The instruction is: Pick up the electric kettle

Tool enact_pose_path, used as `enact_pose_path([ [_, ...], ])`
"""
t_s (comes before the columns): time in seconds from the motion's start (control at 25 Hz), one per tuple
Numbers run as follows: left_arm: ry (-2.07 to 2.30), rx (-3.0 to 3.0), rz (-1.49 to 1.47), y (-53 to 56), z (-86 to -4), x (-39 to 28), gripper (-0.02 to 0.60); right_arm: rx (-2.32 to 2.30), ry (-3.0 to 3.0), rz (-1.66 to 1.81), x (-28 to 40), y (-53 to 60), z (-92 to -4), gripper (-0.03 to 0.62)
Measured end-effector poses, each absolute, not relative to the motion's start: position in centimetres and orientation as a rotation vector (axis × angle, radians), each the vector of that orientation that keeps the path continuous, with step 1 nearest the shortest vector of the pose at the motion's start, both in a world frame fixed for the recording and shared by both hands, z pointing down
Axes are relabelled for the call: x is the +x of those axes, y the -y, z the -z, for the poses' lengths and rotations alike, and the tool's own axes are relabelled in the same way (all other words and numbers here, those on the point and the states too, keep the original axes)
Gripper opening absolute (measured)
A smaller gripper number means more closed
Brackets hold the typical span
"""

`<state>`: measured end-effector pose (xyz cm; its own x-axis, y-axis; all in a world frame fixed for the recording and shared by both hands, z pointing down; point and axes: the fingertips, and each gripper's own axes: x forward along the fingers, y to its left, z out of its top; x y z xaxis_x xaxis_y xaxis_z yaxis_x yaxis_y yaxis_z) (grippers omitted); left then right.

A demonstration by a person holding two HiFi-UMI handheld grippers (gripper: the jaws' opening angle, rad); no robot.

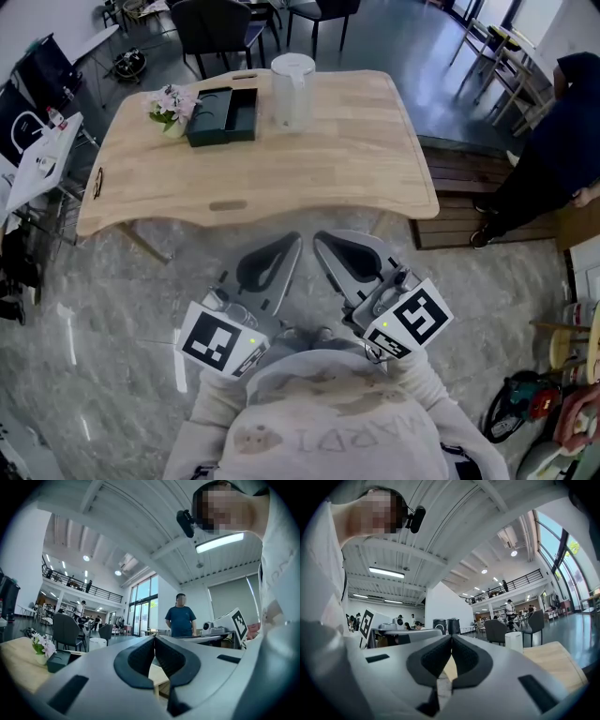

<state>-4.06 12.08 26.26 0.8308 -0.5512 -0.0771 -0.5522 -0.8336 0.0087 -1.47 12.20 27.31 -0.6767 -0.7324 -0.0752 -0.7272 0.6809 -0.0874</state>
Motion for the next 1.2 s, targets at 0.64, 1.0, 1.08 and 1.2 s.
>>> enact_pose_path([
  [0.64,-0.82,-3.019,-0.12,-11.1,-27.6,-7.3,0.012,-1.292,-2.724,0.073,-4.2,-10.8,-28.5,0.017],
  [1.0,-0.81,-3.027,-0.117,-7.4,-28.3,-6.2,0.012,-1.305,-2.765,0.06,-3.5,-7.0,-29.9,0.017],
  [1.08,-0.809,-3.025,-0.111,-6.2,-28.4,-5.6,0.012,-1.292,-2.769,0.075,-2.9,-5.6,-30.3,0.017],
  [1.2,-0.808,-3.009,-0.106,-3.9,-28.1,-4.8,0.012,-1.267,-2.768,0.087,-2.0,-2.8,-30.3,0.017],
])
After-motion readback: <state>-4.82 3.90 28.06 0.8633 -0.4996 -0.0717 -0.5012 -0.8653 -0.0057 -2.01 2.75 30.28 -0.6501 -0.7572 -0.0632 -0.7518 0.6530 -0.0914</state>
